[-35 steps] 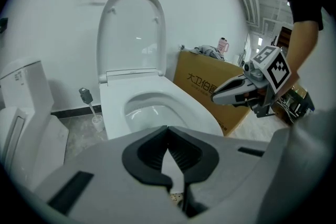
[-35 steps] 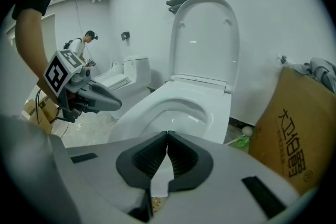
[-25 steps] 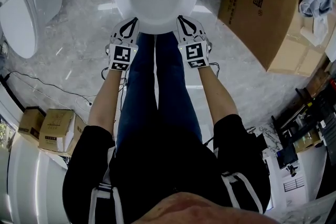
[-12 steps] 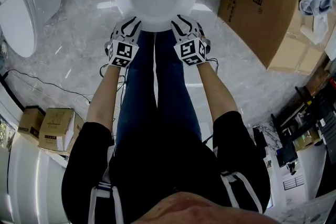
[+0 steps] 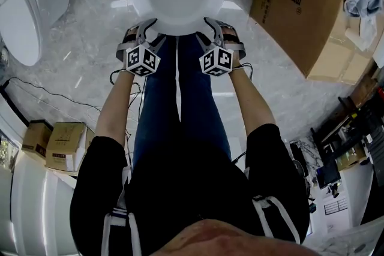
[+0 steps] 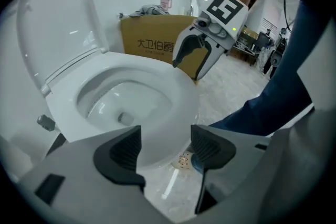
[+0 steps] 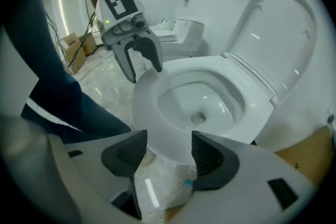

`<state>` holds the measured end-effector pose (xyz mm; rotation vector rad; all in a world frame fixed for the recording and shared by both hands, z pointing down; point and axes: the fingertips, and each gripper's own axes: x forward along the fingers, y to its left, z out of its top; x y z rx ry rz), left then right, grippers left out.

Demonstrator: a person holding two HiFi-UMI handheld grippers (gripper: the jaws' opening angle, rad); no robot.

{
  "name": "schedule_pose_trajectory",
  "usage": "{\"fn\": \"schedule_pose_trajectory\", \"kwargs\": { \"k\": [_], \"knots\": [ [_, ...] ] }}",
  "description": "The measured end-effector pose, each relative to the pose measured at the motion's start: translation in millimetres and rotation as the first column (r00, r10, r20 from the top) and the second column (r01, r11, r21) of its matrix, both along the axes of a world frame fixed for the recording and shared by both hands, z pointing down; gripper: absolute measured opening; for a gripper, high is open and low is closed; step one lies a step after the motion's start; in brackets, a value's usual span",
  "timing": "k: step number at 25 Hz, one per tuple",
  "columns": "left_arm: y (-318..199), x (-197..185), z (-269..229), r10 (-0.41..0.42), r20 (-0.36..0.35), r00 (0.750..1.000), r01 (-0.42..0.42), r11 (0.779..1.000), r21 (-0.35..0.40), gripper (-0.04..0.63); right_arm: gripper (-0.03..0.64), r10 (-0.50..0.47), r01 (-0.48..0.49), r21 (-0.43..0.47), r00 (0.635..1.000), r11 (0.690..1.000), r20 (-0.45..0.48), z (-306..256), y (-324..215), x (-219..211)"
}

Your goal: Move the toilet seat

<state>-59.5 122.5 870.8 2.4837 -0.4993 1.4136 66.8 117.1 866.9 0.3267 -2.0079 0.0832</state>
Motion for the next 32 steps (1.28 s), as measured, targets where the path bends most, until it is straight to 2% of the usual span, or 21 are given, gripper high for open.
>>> {"fn": "schedule_pose_trajectory", "kwargs": {
  "k": [2, 5, 13, 17, 20, 24, 28, 32],
  "knots": [
    [2, -1, 3, 0.054, 0.037, 0.998, -0.055, 0.998, 0.016, 0.301, 0.273, -0.062, 0.063, 0.029, 0.997, 0.998, -0.040, 4, 3, 1],
    [4, -1, 9, 0.140, 0.098, 0.985, -0.144, 0.989, 0.034, 0.308, 0.275, -0.106, 0.111, 0.051, 0.991, 0.993, -0.086, 9, 3, 2],
    [11, 6, 21, 0.294, 0.224, 0.929, -0.310, 0.950, 0.044, 0.314, 0.278, -0.223, 0.248, 0.137, 0.959, 0.959, -0.176, 11, 5, -4],
    [10, 5, 23, 0.301, 0.272, 0.914, -0.329, 0.943, 0.061, 0.314, 0.278, -0.281, 0.312, 0.137, 0.937, 0.940, -0.206, 7, 7, -7],
    [11, 4, 26, 0.340, 0.317, 0.885, -0.381, 0.922, 0.075, 0.314, 0.278, -0.309, 0.340, 0.127, 0.926, 0.932, -0.215, 6, 8, -6],
    [10, 3, 28, 0.356, 0.333, 0.873, -0.403, 0.911, 0.083, 0.282, 0.279, -0.351, 0.384, 0.128, 0.910, 0.914, -0.219, 13, 13, -9],
    [8, 6, 21, 0.377, 0.342, 0.861, -0.431, 0.897, 0.095, 0.259, 0.279, -0.340, 0.370, 0.125, 0.917, 0.921, -0.209, 12, 17, -16],
    [10, 2, 17, 0.377, 0.349, 0.858, -0.433, 0.896, 0.097, 0.245, 0.279, -0.326, 0.357, 0.135, 0.922, 0.924, -0.210, 8, 16, -18]
  ]
}}
